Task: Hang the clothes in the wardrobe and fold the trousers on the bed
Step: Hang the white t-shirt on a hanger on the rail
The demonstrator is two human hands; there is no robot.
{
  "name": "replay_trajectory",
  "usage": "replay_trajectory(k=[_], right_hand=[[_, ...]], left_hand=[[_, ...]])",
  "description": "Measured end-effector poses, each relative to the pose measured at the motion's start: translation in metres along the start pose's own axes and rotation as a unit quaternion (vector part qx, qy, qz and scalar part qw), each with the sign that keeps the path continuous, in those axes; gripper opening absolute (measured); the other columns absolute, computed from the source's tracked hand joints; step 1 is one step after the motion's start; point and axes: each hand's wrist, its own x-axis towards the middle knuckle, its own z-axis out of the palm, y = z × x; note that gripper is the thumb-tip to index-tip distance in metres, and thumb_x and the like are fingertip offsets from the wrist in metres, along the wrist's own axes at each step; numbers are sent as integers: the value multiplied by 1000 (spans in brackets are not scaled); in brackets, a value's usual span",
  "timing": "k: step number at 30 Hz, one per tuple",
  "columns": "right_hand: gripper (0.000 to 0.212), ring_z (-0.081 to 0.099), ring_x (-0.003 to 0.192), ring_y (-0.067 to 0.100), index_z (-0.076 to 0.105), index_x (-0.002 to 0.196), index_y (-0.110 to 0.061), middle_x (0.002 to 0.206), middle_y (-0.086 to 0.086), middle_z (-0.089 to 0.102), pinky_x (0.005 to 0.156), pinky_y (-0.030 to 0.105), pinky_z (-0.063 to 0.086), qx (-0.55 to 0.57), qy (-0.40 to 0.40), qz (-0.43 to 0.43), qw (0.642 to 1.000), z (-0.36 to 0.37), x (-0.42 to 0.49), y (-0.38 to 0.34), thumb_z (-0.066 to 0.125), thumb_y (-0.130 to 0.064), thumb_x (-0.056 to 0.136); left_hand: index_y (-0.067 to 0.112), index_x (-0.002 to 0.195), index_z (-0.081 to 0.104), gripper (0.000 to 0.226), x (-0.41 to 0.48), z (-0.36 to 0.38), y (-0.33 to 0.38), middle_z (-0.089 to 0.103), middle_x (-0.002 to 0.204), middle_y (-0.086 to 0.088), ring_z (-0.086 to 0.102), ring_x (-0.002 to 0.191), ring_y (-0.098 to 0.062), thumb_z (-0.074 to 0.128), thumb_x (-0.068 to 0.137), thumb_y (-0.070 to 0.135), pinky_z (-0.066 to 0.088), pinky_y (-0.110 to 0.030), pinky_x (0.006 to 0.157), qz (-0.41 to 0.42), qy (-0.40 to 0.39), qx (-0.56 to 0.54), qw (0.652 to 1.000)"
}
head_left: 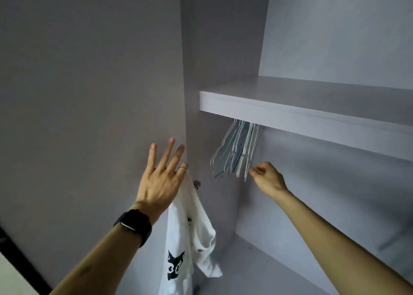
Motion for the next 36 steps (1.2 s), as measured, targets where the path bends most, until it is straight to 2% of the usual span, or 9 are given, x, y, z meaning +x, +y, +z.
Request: replay_trajectory(k=[6,10,14,20,24,26,29,34,36], right_hand=[[46,63,108,37,55,130,-5,124,19,63,94,42,53,76,64,81,992,34,72,-5,44,-41,104],[29,67,90,35,68,107,0,102,19,69,74,38,51,116,95,91,984,50,94,-3,58,-21,91],[13,50,55,24,66,80,-5,76,14,59,50,27,40,126,119,89,981,63,92,-1,58,-14,84],[23,56,68,29,60,98,-4,91,15,60,62,32,45,60,153,77,983,57,85,-3,53,-25,93],[23,53,59,25,54,69,-10,69,7,54,53,24,38,26,186,54,981,36,75,-9,53,-16,91],[31,52,57,23,51,61,-20,63,1,52,56,24,38,34,191,36,980,20,62,-10,53,-16,92],[25,50,55,11,61,73,-21,64,-6,56,60,25,39,37,196,17,980,-2,31,-4,55,-24,97],[21,60,69,18,67,86,-23,74,-5,66,63,26,41,44,164,-3,985,-26,-68,33,57,-35,100],[17,58,66,7,69,90,-26,71,-9,64,61,22,43,64,145,6,987,-32,-121,57,60,-37,99]], left_hand=[[13,148,47,49,-17,48,-30,5,166,-12,-4,152,-40,51,100,23,-19,-63,116,33,13,119,992],[17,154,33,49,-11,63,-31,-14,166,-8,-23,149,-37,19,108,27,-28,-62,110,34,24,153,987],[13,152,34,52,-23,73,-29,-5,168,-9,-13,152,-37,13,106,24,-28,-60,109,40,48,151,986],[13,141,54,46,-39,77,-25,18,165,-11,10,153,-37,28,104,21,-10,-60,117,37,87,100,990],[27,135,61,46,-45,80,-26,6,166,-13,0,152,-40,40,94,19,-18,-62,116,35,30,83,995],[24,124,70,42,-43,75,-27,17,164,-14,11,151,-41,54,87,13,-16,-60,118,33,26,49,998],[14,103,78,36,-34,60,-25,39,157,-15,32,145,-43,46,87,9,-9,-55,122,18,44,-9,999],[23,104,76,15,-20,25,-4,48,152,-9,24,152,-32,65,94,26,-13,-55,120,-119,-68,-139,981],[26,111,72,20,-21,9,15,63,133,-5,48,135,-33,59,98,34,14,-53,120,-177,-105,-238,949]])
